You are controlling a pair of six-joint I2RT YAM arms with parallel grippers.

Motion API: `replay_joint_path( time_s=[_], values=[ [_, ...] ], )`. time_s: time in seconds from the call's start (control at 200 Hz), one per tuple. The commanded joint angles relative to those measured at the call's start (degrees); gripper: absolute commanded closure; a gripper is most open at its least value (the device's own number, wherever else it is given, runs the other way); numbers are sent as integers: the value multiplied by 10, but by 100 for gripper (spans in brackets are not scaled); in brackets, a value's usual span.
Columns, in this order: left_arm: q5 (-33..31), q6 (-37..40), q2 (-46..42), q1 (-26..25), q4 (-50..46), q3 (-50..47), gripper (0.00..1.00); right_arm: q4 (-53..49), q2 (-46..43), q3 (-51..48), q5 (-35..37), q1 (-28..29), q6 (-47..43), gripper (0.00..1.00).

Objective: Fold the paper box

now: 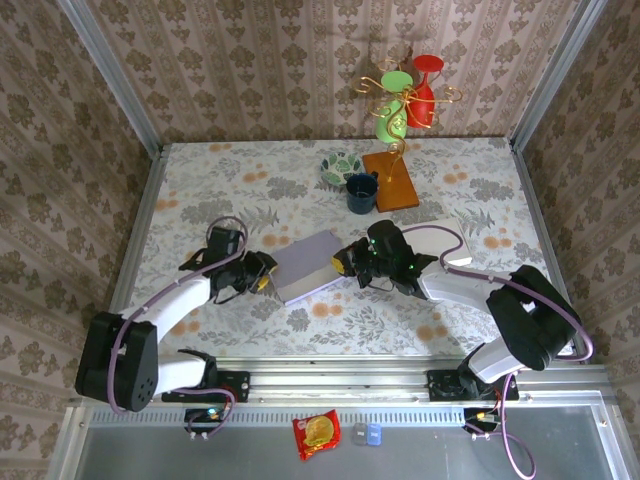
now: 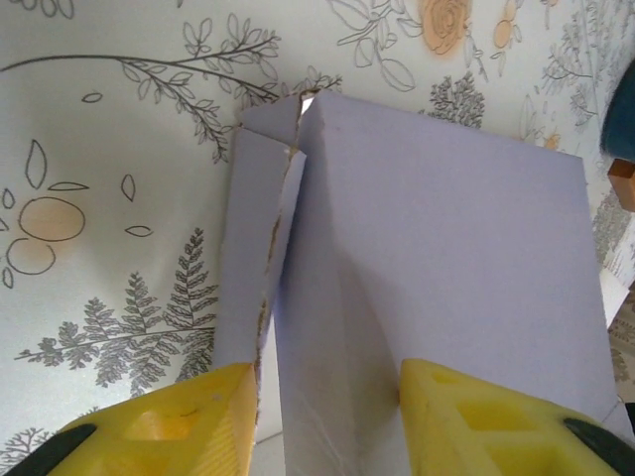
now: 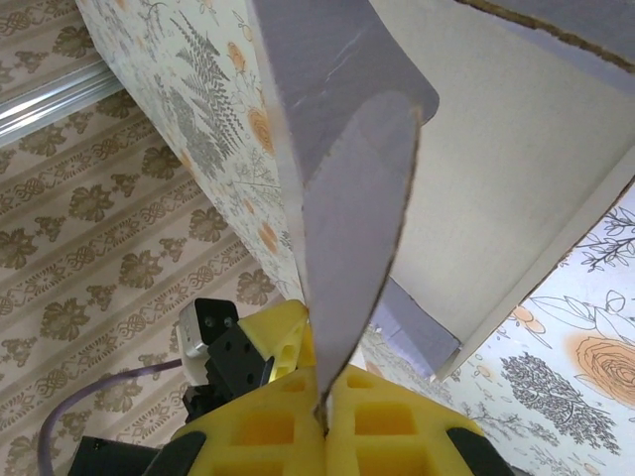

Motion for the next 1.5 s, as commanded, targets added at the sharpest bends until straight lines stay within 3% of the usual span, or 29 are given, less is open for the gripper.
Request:
replay_joint_path(
  time_s=[0.0, 0.835, 1.32, 1.38, 1.495],
  values=[
    [-1, 6, 17, -3, 17, -13, 57, 3, 10, -11, -15, -4, -8, 100],
    [-12, 35, 66, -3, 26, -20, 67, -14, 42, -13, -55, -17, -30, 100],
    [19, 98, 102, -9, 26, -2, 75, -140, 14, -31, -76, -11, -55, 100],
    [23, 110, 111, -11, 24, 4, 77, -169, 8, -30, -78, -10, -56, 94],
    [29, 145, 128, -15, 9, 23, 80, -219, -16, -18, -71, -20, -96, 71]
  ],
)
